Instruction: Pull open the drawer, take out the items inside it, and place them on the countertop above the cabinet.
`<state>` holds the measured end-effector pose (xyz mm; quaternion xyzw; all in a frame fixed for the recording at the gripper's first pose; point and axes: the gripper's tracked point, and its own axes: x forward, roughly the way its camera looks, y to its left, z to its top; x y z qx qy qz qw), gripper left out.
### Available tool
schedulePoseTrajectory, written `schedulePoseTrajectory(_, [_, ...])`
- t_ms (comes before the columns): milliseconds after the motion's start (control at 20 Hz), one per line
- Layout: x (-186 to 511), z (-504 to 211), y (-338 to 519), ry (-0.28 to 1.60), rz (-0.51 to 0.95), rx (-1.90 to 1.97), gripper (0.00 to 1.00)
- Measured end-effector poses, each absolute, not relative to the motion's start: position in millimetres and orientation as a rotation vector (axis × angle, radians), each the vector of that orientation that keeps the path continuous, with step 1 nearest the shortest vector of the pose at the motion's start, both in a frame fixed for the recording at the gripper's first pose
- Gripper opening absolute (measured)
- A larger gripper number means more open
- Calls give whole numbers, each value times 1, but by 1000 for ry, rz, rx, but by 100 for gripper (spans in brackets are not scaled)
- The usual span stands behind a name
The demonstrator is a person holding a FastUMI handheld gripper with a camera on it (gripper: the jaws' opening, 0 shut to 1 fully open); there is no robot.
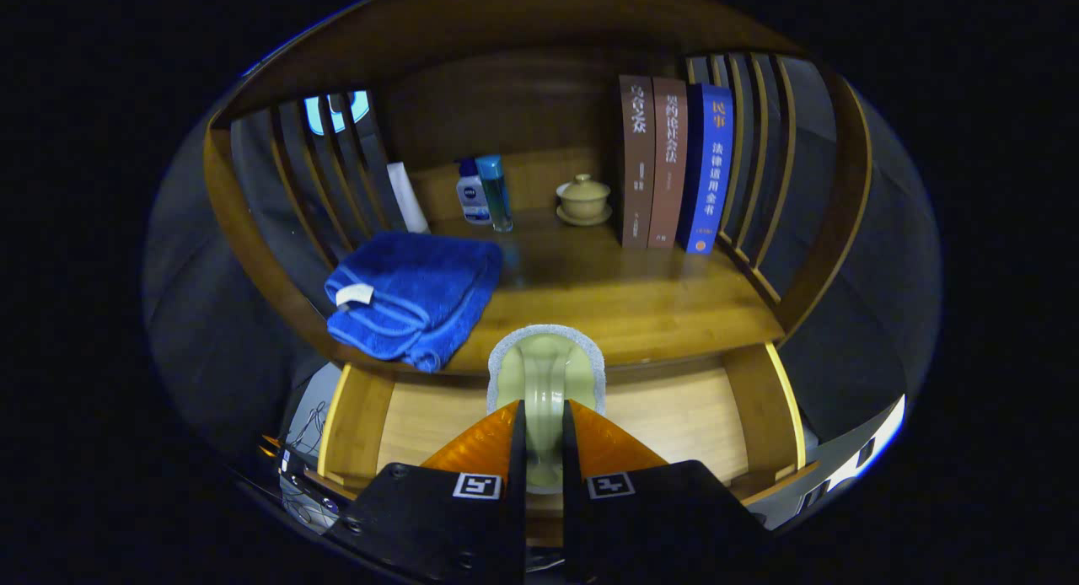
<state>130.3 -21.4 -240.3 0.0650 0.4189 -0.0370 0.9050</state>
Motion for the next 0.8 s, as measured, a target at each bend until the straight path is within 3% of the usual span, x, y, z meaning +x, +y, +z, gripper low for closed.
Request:
schedulePoseTrajectory(300, [208, -233, -30, 839, -79, 157, 22])
schedulePoseTrajectory(800, [278, -298, -36, 988, -91, 138, 22])
